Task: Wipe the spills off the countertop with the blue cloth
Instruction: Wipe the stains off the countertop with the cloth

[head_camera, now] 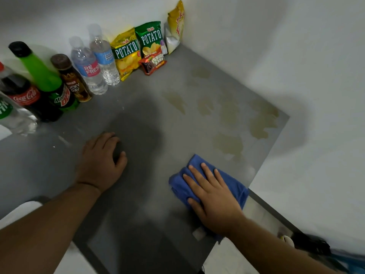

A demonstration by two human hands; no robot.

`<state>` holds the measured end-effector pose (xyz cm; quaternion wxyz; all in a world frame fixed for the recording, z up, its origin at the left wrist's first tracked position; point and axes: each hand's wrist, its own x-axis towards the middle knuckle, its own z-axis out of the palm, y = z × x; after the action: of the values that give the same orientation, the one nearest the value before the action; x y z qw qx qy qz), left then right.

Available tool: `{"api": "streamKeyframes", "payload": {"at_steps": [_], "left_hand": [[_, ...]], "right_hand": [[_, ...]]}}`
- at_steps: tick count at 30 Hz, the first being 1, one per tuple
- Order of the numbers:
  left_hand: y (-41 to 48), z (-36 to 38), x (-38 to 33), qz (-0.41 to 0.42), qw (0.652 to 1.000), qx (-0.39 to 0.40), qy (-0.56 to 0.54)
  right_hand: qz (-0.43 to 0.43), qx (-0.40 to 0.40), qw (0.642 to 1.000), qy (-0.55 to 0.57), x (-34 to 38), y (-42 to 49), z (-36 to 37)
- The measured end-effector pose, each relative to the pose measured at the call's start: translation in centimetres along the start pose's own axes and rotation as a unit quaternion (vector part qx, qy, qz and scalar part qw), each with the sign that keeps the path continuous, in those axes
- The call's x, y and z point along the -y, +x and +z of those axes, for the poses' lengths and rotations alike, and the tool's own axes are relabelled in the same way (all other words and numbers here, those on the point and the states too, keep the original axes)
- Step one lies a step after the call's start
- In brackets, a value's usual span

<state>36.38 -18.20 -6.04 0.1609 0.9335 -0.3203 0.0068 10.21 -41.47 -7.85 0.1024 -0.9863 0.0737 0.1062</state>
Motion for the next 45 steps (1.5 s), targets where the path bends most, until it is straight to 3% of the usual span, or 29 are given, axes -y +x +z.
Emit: {"api": "streamKeyframes", "payload": {"at_steps": [4,8,12,16,19,27,34,38,41,45], "left_hand": [[-1.9,1.1,-4.6,0.061,0.998,-0.001,-0.021],[-3.1,3.1,-9.5,0.107,0.993,0.005,-0.047],[-2.2,4.5,-13.6,0.107,0.992,0.018,-0.059],[-0.1,5.2,-16.0,0.089,0.994,0.027,-0.054],[0.8,5.5,-16.3,0.068,0.996,0.040,-0.051],[0.6,6.5,-16.1,0.067,0.997,0.039,-0.021],[0.7,6.4,-16.0,0.065,0.997,0.037,-0.017],[0.7,6.6,-16.0,0.061,0.997,0.044,-0.011],[0.8,6.5,-16.1,0.060,0.997,0.048,-0.011],[0.7,6.4,-16.2,0.056,0.998,0.040,-0.014]], "right_hand": [[-0.044,0.011,0.999,0.003,-3.5,-4.4,0.2],[0.033,0.009,0.999,0.023,-6.7,-4.4,-0.7],[0.108,0.005,0.994,0.026,-4.5,-0.7,-1.2],[0.054,0.012,0.998,0.011,-3.2,-2.0,-0.5],[0.011,0.012,1.000,0.010,-5.6,-5.1,-0.1],[0.126,0.011,0.992,0.025,-7.9,-1.5,-1.5],[0.007,0.029,0.999,0.010,-9.6,-5.7,-0.8],[0.112,0.019,0.993,0.019,-12.6,-4.0,-2.2],[0.146,0.002,0.989,0.011,-11.5,-0.4,-2.9],[0.079,0.010,0.997,0.000,-9.3,0.0,-2.3]]}}
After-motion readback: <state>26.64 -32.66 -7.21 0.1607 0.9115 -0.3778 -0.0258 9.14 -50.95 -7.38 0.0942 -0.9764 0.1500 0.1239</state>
